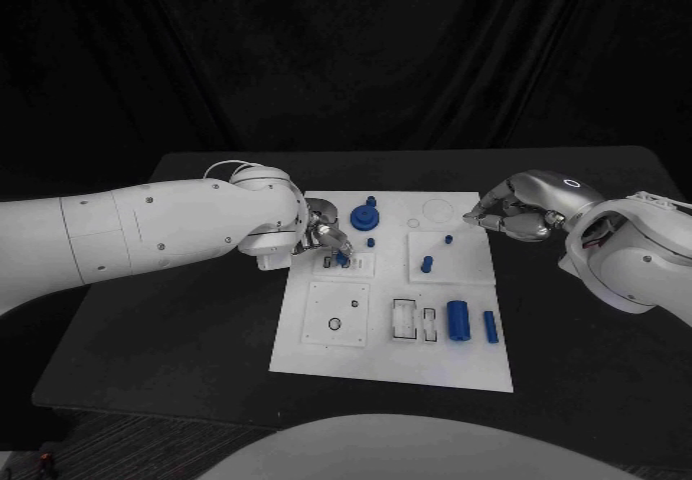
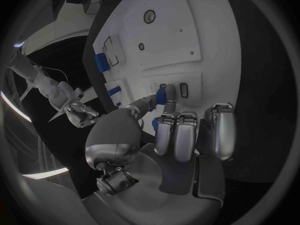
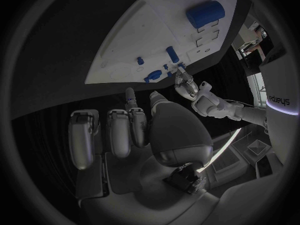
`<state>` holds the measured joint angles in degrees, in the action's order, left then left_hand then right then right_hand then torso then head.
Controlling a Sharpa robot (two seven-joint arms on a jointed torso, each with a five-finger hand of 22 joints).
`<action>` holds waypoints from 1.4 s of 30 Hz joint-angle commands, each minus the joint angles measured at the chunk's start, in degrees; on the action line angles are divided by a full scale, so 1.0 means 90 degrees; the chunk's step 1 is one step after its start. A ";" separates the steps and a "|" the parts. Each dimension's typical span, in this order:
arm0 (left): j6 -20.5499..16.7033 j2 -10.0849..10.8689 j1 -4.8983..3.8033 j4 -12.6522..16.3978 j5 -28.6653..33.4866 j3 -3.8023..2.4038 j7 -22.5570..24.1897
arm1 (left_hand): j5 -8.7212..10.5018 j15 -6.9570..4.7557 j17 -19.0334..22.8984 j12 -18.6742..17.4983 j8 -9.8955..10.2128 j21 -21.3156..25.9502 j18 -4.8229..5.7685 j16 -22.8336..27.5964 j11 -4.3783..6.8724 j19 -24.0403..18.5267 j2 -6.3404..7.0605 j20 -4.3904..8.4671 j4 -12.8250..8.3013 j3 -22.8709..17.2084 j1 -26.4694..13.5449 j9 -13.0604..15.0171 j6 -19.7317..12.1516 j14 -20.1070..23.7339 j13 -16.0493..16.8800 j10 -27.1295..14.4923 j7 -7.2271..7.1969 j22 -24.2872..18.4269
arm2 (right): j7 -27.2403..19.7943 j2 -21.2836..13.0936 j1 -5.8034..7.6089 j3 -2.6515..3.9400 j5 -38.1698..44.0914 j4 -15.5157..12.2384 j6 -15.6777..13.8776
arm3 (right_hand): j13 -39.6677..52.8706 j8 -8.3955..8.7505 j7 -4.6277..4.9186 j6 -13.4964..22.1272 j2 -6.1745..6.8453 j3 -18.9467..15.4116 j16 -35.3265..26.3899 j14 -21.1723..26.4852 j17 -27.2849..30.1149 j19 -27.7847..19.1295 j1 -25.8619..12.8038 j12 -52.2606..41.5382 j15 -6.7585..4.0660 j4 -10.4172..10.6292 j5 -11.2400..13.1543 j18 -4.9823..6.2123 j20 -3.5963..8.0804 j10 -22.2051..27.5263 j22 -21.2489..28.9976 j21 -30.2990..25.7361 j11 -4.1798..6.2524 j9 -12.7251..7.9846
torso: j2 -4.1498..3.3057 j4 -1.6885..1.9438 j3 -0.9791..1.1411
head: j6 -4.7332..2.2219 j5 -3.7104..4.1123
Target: Assemble the parts on the task board
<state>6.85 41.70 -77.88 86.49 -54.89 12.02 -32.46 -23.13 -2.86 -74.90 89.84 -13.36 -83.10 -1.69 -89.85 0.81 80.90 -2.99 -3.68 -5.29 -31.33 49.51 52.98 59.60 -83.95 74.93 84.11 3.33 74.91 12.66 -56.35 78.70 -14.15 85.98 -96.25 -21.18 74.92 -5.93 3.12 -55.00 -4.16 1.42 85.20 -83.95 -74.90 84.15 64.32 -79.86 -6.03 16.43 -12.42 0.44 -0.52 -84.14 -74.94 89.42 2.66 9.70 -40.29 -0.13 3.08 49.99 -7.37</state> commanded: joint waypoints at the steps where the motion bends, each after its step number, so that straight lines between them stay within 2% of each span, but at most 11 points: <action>1: 0.0045 -0.0013 0.0066 0.0014 0.0047 0.0033 0.0010 | -0.0031 0.0005 -0.1677 0.0017 0.0025 0.0039 -0.0121 -0.0017 -0.0018 -0.0054 -0.0056 0.0006 -0.0007 -0.0034 -0.0012 -0.0007 -0.0023 -0.0672 0.1675 0.0654 -0.0034 0.0967 | 0.0117 0.0002 -0.0017 0.0004 0.0018 0.0003 0.0061 | 0.0375 0.0035 0.0006 -0.0050 0.0015 0.0006 -0.0042 -0.0455 -0.0465 0.0592 0.0061 0.0041 0.0043 -0.0016 -0.0042 -0.0021 -0.0044 -0.0127 -0.1636 -0.0033 -0.0037 -0.0007 | 0.0003 0.0003 0.0001 | 0.0001 0.0000; 28: 0.0037 -0.0047 0.0089 0.0017 0.0047 0.0033 0.0015 | -0.0018 0.0010 -0.1677 0.0017 0.0039 0.0052 -0.0125 -0.0017 -0.0024 -0.0066 -0.0067 0.0002 0.0010 -0.0040 -0.0033 -0.0008 -0.0024 -0.0672 0.1675 0.0654 -0.0027 0.0960 | 0.0147 0.0002 -0.0023 0.0004 0.0018 0.0015 0.0108 | 0.0301 0.0037 0.0007 -0.0056 0.0011 0.0005 -0.0050 -0.0451 -0.0449 0.0591 0.0069 0.0109 0.0043 -0.0008 -0.0054 -0.0021 -0.0044 -0.0098 -0.1635 -0.0034 -0.0037 -0.0009 | 0.0002 -0.0003 0.0005 | 0.0001 -0.0007; 42: 0.0070 -0.0041 0.0098 0.0029 0.0047 0.0034 0.0002 | -0.0012 0.0011 -0.1677 0.0017 0.0042 0.0060 -0.0128 -0.0017 -0.0026 -0.0075 -0.0072 0.0001 0.0017 -0.0042 -0.0040 -0.0008 -0.0022 -0.0672 0.1675 0.0654 -0.0026 0.0955 | 0.0154 0.0006 -0.0043 0.0004 0.0018 0.0030 0.0112 | 0.0268 0.0037 0.0007 -0.0059 0.0012 0.0004 -0.0054 -0.0449 -0.0440 0.0591 0.0071 0.0140 0.0044 -0.0005 -0.0057 -0.0021 -0.0044 -0.0085 -0.1635 -0.0034 -0.0037 -0.0009 | 0.0005 0.0000 -0.0003 | 0.0001 -0.0011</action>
<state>6.42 41.46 -77.40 86.63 -54.88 12.06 -32.42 -23.02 -2.85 -74.95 89.84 -12.74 -82.87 -1.70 -89.85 0.81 80.48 -2.96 -3.68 -5.14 -31.49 49.04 52.65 59.42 -83.95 74.93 84.11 3.28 74.91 13.04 -56.30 78.46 -14.15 85.98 -95.98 -20.47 74.93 -5.93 3.14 -54.99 -4.16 1.42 84.98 -83.95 -74.90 84.15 64.31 -78.75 -6.03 16.43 -12.61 0.44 -0.52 -84.13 -74.92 89.42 2.65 9.71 -40.25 -0.14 3.09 49.99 -7.50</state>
